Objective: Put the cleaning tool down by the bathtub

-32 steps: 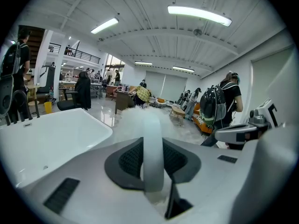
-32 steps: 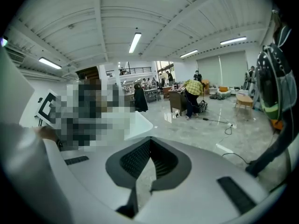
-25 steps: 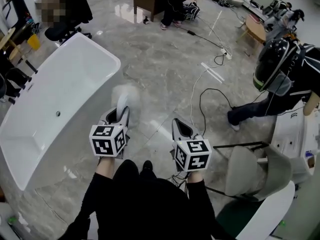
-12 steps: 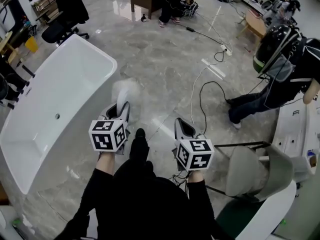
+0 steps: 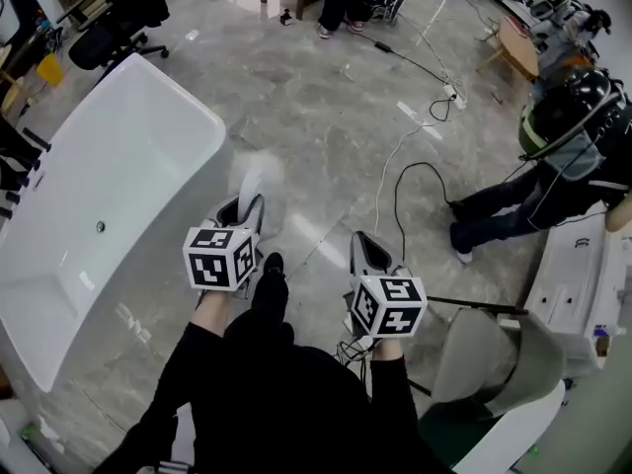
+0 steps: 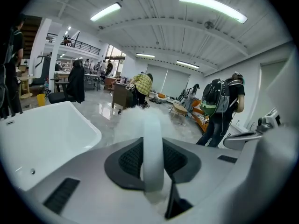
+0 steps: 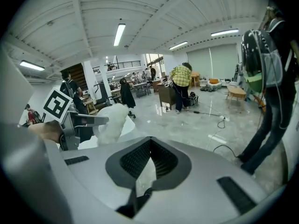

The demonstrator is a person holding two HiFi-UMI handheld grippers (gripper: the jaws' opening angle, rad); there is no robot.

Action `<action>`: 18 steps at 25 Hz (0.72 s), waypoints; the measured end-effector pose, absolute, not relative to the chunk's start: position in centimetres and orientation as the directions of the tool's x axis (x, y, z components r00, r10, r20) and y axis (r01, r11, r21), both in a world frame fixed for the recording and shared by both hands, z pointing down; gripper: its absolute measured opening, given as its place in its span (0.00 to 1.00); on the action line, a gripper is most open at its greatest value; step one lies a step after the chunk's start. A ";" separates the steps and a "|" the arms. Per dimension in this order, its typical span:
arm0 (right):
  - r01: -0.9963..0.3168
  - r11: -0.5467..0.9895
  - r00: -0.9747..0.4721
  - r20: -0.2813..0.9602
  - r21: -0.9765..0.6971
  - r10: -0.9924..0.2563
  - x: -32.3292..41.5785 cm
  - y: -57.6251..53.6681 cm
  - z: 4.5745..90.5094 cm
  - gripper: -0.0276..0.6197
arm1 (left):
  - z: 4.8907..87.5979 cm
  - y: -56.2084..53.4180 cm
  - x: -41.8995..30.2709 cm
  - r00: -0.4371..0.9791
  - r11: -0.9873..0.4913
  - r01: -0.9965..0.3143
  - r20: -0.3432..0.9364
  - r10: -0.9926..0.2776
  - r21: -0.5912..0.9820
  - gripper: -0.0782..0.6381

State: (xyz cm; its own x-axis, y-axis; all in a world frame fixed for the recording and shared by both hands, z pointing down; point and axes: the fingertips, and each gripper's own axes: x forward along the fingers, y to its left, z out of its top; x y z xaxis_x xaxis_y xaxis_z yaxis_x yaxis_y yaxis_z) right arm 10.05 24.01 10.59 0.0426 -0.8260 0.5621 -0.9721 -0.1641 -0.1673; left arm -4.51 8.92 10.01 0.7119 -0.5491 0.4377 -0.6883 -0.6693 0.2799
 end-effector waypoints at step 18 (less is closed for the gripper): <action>-0.987 -0.095 -0.014 0.666 -0.127 -0.746 14.6 5.8 15.4 0.04 | 17.8 -6.7 1.9 0.662 -0.598 -0.733 0.541 -0.519 0.323 0.24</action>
State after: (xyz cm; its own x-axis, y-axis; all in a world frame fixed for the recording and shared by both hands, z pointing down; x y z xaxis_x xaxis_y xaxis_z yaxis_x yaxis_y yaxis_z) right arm 14.59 5.79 15.42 -0.0139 -0.7459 0.6659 -0.9873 -0.0953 -0.1274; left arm 1.91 -6.73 17.81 0.6619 -0.5192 0.5407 -0.7333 -0.5983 0.3231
